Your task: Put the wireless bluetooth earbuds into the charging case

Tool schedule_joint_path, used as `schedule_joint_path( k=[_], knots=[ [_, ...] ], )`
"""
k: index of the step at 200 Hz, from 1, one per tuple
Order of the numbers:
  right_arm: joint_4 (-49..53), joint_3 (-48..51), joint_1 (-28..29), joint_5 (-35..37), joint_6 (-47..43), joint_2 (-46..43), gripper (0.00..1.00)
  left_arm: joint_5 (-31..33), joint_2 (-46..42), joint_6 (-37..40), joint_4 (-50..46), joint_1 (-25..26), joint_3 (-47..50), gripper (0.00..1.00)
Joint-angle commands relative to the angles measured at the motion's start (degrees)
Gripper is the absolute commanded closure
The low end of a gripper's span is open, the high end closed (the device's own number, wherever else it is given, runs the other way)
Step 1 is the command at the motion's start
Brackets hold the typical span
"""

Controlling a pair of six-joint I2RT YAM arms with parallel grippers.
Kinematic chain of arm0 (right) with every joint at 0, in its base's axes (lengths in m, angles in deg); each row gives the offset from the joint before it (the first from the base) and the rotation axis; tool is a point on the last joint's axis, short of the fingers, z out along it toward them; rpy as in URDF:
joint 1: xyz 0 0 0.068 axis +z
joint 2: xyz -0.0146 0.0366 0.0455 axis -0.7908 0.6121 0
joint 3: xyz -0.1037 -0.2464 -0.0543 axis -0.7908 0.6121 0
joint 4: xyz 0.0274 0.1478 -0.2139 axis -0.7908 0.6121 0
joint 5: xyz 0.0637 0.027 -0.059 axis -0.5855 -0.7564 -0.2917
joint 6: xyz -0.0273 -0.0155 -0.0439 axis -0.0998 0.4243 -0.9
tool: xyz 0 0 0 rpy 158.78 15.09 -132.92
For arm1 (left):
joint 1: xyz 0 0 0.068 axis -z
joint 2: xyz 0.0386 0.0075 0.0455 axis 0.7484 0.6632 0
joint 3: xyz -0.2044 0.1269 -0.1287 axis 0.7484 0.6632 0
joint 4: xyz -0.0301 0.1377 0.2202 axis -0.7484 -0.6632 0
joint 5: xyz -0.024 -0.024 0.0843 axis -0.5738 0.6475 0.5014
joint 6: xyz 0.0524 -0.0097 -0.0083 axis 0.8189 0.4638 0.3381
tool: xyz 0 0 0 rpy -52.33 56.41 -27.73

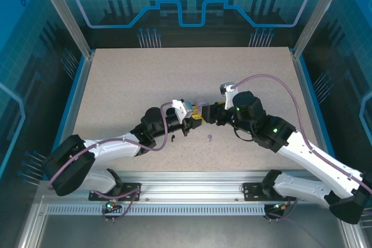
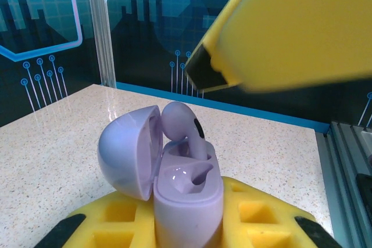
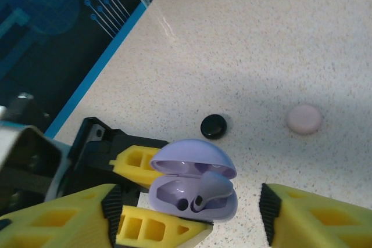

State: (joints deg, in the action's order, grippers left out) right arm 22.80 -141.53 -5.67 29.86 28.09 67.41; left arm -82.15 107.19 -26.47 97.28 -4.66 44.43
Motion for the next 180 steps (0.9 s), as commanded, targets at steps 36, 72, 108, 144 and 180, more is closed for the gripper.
schedule_joint_path(
  k=[36, 72, 108, 144, 180],
  knots=[
    [3.58, -2.23, -4.27, -7.06, -3.93, -2.76, 0.27, 0.86, -1.55, 1.07, 2.58, 0.52, -0.84, 0.99],
    [5.18, -3.7, -6.94, -16.97, -5.08, 0.44, 0.27, 0.43, -1.73, 0.88, 2.72, 0.53, -0.88, 0.99],
    [3.33, -3.54, -7.13, -19.73, -5.04, 1.84, 0.28, 0.22, -1.64, 0.7, 2.67, 0.57, -0.97, 0.99],
    [2.12, -4.06, -7.13, -20.67, -4.93, 3.65, 0.28, 0.27, -1.73, 0.81, 2.7, 0.52, -0.98, 0.99],
    [1.7, -4.43, -7.13, -20.87, -5.28, 4.22, 0.28, 0.34, -1.79, 0.89, 2.55, 0.55, -0.88, 0.99]
  ],
)
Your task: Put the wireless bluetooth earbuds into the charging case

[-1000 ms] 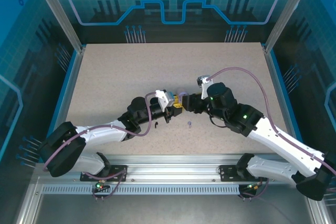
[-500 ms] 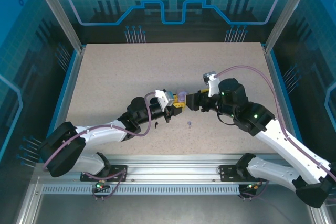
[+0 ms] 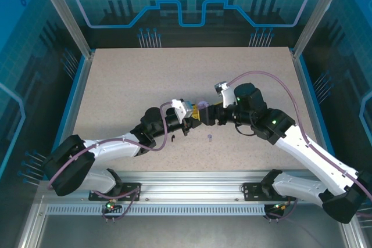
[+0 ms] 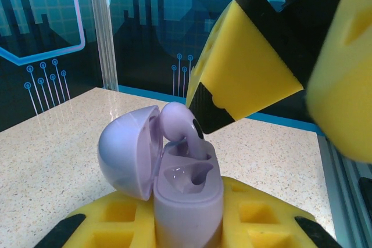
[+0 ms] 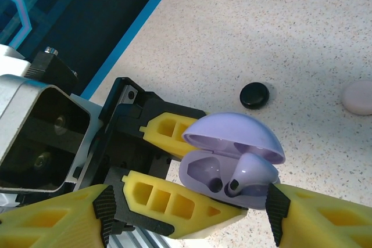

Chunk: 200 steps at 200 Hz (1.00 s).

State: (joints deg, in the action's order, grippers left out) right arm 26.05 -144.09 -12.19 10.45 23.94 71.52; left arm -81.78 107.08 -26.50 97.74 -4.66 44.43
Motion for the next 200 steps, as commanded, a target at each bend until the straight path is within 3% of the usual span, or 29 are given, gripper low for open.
schedule_joint_path(
  k=[1, 95, 158, 200],
  knots=[
    [-1.57, -1.81, -0.61, -1.51, -1.17, 0.11, 0.28, -0.01, -1.6, 0.91, 2.09, 0.57, -0.88, 0.99],
    [1.68, -2.64, -0.66, 2.41, -2.77, -1.97, 0.3, 0.02, -1.61, 1.06, 2.24, 0.55, -0.97, 0.99],
    [13.47, -1.65, -1.74, 20.21, 1.08, -3.08, 0.3, 3.27, -6.98, 3.4, -0.85, 0.51, 1.66, 0.99],
    [12.06, 5.07, -3.22, 21.07, 3.96, -2.76, 0.32, 8.95, -12.07, 6.68, -3.75, 0.51, 5.11, 0.99]
  ],
)
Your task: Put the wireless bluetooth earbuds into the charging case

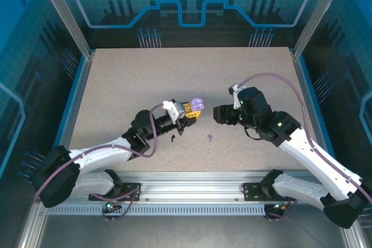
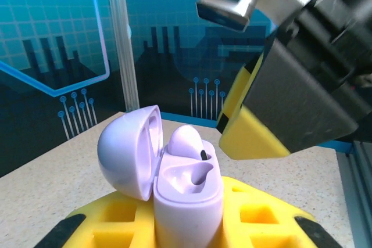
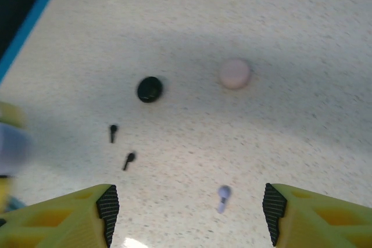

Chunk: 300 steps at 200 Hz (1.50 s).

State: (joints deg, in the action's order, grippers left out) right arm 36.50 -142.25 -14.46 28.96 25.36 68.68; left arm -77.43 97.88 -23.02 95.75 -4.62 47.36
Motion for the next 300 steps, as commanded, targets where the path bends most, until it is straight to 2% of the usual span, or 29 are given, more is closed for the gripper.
schedule_joint_path(
  k=[1, 27, 42, 96, 152, 186, 236, 300],
  knots=[
    [1.52, 3.34, -0.96, 2.56, 2.63, 0.11, 0.32, 4.66, -3.01, 3.27, -1.78, 0.46, 2.26, 0.99],
    [-0.65, 7.01, -1.15, 1.5, 3.41, 2.07, 0.32, 6.34, -5.73, 3.49, -3.4, 0.51, 2.93, 0.99],
    [-1.57, 7.91, -1.14, -0.12, 3.38, 4.95, 0.36, 6.38, -6.93, 3.41, -4.31, 0.5, 2.95, 0.99],
    [-0.33, 5.59, -0.15, -5.11, 4.38, 22.66, 0.46, 6.25, -9.47, 2.88, -5.2, 0.5, 3.35, 0.99],
    [1.41, 0.04, 2.27, -2.23, 5.5, 34.84, 0.51, 6.21, -9.64, 2.71, -5.22, 0.47, 3.48, 0.98],
    [1.51, -2.74, 3.13, -3.19, 5.71, 39.56, 0.52, 6.13, -9.91, 2.6, -5.23, 0.53, 3.52, 0.98],
    [3.37, -6.13, 5.35, -0.46, 5.8, 44.43, 0.56, 6.48, -10.55, 2.97, -5.2, 0.53, 4.01, 0.98],
    [4.76, -6.58, 6.21, 2.08, 6.77, 46.24, 0.57, 6.43, -10.59, 2.9, -4.86, 0.51, 4.16, 0.98]
  ],
)
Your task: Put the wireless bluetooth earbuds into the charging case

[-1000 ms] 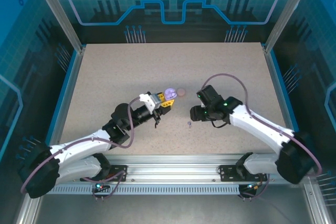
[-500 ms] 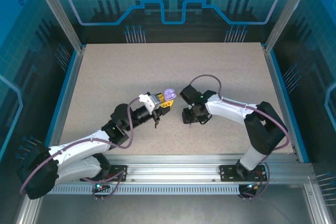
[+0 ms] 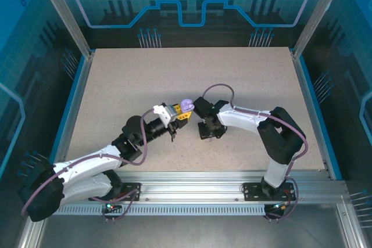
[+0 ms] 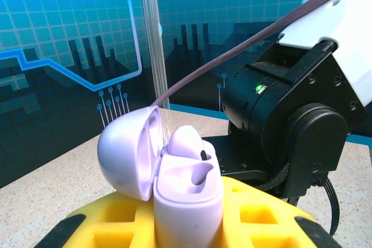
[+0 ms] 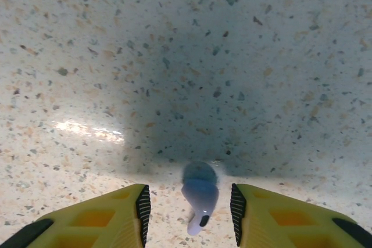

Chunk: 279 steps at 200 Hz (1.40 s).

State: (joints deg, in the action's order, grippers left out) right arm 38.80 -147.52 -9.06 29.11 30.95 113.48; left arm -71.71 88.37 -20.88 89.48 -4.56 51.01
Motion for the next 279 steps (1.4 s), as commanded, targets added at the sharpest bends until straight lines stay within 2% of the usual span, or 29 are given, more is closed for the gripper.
schedule_joint_path(
  k=[1, 89, 176, 217, 279],
  knots=[
    [2.51, -1.32, 0.82, 1.97, 1.17, 1.45, 0.57, 0.69, -1.09, 0.75, 1.4, 0.42, 0.52, 0.98],
    [0.74, -0.79, 0.76, 0.53, 0.84, 3.27, 0.61, 0.58, -0.07, 0.63, 1.64, 0.42, 0.0, 0.98],
    [0.09, 0.07, 0.71, -1.1, 0.4, 4.02, 0.75, 0.58, 0.48, 0.56, 1.48, 0.4, -0.26, 0.98],
    [-0.28, 0.44, 0.46, -1.73, 0.04, 2.77, 0.79, 0.49, 0.65, 0.39, 1.3, 0.42, -0.34, 0.98],
    [-1.57, 2.7, -0.93, -1.75, -0.4, -2.9, 0.79, 0.14, 1.23, -0.22, 1.21, 0.45, -0.66, 0.97]
  ],
)
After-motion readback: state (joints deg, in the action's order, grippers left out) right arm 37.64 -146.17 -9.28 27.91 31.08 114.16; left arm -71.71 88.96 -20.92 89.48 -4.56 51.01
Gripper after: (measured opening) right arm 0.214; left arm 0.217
